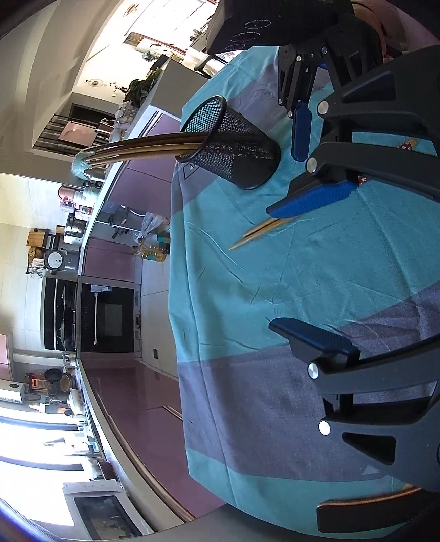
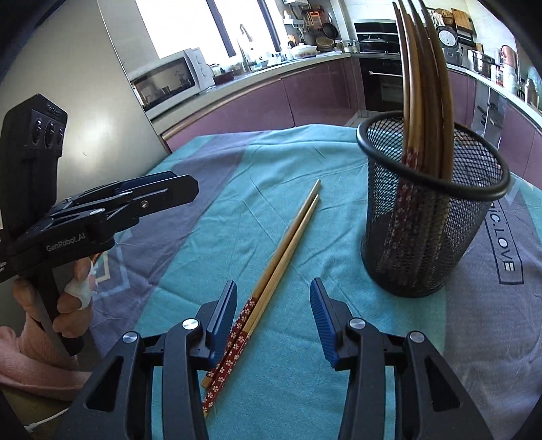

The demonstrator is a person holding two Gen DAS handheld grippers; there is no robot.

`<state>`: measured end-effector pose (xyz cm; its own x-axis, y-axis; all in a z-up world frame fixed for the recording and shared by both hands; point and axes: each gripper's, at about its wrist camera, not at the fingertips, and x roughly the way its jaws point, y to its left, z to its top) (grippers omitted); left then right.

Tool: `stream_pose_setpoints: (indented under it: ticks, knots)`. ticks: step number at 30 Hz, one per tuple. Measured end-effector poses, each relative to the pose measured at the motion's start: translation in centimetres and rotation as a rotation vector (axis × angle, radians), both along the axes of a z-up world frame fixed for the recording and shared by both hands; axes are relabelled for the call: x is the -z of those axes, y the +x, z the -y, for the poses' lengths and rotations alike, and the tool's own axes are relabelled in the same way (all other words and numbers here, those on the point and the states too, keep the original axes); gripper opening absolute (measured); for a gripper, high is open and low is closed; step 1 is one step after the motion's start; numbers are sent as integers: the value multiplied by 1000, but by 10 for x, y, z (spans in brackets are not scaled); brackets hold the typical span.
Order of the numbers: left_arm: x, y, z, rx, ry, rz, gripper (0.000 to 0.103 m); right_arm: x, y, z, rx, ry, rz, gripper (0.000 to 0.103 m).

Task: Organize utensils
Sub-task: 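Withdraw both open tools from the cup back toward the remaining chopsticks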

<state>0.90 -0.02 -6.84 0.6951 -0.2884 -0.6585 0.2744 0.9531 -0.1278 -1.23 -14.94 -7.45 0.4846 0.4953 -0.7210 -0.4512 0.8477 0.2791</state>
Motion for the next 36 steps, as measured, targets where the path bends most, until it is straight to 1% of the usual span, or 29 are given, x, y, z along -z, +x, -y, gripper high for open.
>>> stream_pose_setpoints:
  ticks: [7,13,19,36]
  knots:
    - [8,-2,11,8,11,-22,60,11,0,-6,18,-27,-14,42]
    - [11,1,13,12,7,-39,60,15,1,-7,22,-38,-17,42]
    - [14,3,16,14,11,-43,60,15,1,-12,19,-66,-3,42]
    - [19,3,19,20,13,-46,60,15,-1,-14,25,-91,14,42]
